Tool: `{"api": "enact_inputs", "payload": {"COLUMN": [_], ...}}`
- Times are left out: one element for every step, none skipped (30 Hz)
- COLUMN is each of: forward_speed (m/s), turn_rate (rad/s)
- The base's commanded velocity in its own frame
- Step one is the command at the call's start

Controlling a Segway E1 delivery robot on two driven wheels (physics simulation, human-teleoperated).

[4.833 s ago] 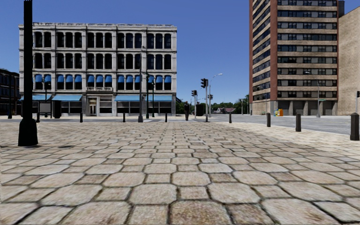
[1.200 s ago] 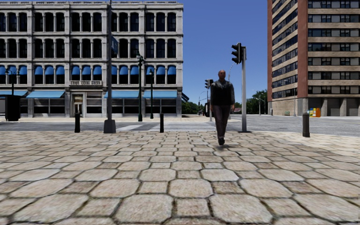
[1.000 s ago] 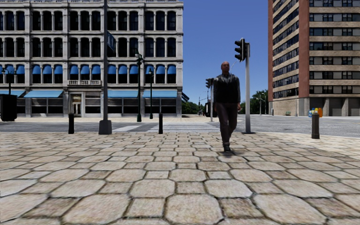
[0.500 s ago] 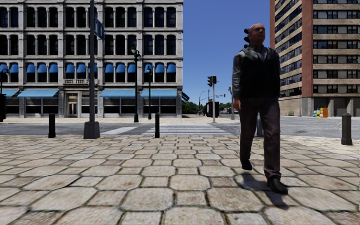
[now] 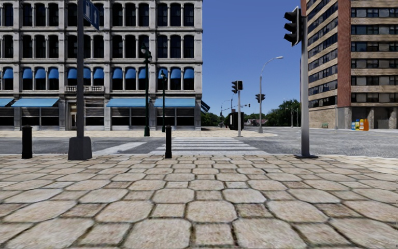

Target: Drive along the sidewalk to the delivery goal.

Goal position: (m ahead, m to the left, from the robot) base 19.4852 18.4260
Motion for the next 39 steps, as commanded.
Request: {"api": "enact_inputs", "payload": {"forward_speed": [2.0,2.0,2.0,2.0,2.0,2.0,2.0,2.0,2.0,2.0,2.0,2.0,2.0,2.0,2.0,2.0,2.0,2.0,2.0,2.0,2.0,2.0,2.0,2.0,2.0,2.0,2.0,2.0,2.0,2.0,2.0,2.0,2.0,2.0,2.0,2.0,2.0,2.0,2.0], "turn_rate": [0.0,0.0,0.0,0.0,0.0,0.0,0.0,0.0,0.0,0.0,0.0,0.0,0.0,0.0,0.0,0.0,0.0,-1.01,-1.2,-1.2,-1.2,-1.2,-1.2,-0.42,-0.01,0.0,0.0,0.0,0.0,0.0,0.0,0.0,0.0,0.0,0.0,0.0,0.0,0.0,0.0]}}
